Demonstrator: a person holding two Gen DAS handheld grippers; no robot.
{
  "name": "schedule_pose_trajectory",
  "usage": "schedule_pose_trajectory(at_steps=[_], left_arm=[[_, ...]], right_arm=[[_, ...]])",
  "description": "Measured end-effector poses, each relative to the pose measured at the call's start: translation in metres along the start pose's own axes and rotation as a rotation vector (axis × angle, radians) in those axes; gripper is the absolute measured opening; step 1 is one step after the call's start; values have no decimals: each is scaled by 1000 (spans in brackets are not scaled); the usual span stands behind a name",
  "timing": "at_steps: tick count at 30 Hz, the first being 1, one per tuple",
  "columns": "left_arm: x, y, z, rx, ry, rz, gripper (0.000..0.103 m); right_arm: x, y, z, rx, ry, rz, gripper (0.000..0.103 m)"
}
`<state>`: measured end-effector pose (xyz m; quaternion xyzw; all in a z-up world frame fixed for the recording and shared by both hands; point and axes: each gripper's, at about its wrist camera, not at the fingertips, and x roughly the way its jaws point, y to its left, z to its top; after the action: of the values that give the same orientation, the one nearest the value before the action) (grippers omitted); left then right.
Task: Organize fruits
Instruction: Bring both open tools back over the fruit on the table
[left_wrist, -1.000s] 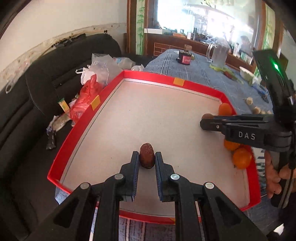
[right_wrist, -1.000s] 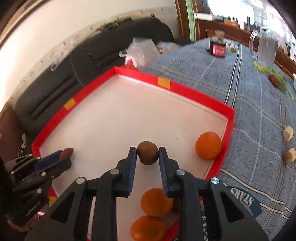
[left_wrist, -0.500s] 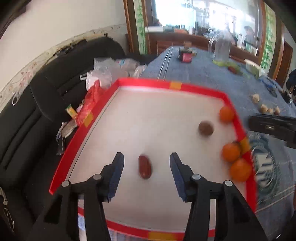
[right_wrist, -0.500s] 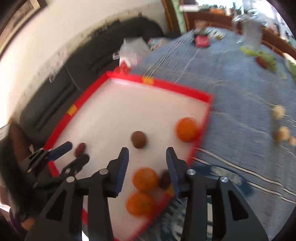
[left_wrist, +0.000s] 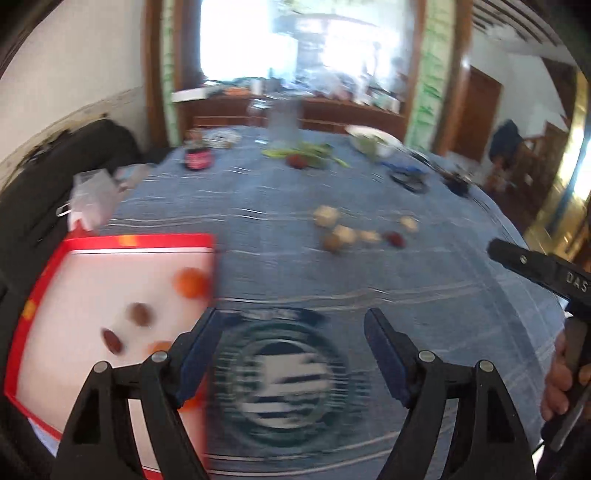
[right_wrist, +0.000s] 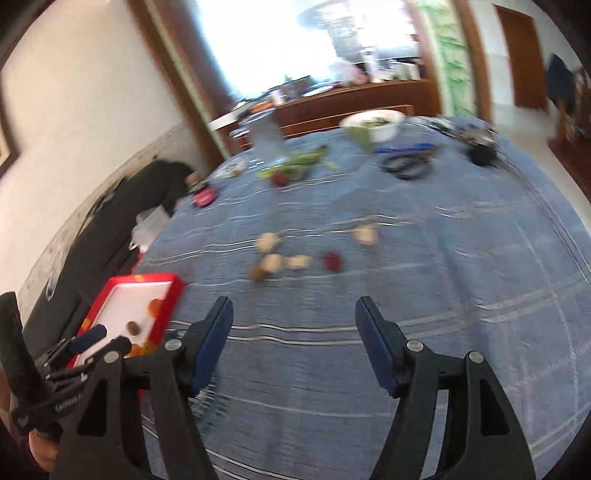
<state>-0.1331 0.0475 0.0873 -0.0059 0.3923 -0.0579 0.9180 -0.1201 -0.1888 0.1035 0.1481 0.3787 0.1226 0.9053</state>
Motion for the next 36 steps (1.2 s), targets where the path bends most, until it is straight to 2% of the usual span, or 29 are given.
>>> schedule_pose_trajectory(at_steps=[7,15,22,27,36], left_arm=[[8,-73,1,157,65,-29,80],[2,-114,-2,258,83,-15,80],[3,-119,-7,269,87,-9,80],[8,-103,-7,238,102,-13,80],[25,-65,4,141,100,-29,80]], right_arm=[[-23,-59,-6,90,-44,-6,70],[-35,-93,-9,148,-67,11,70],[-35,-94,-14,165,-68,52,70],[-25,-90,-16,179,-40,59,70],[4,-57,-15,118,31,40,70]])
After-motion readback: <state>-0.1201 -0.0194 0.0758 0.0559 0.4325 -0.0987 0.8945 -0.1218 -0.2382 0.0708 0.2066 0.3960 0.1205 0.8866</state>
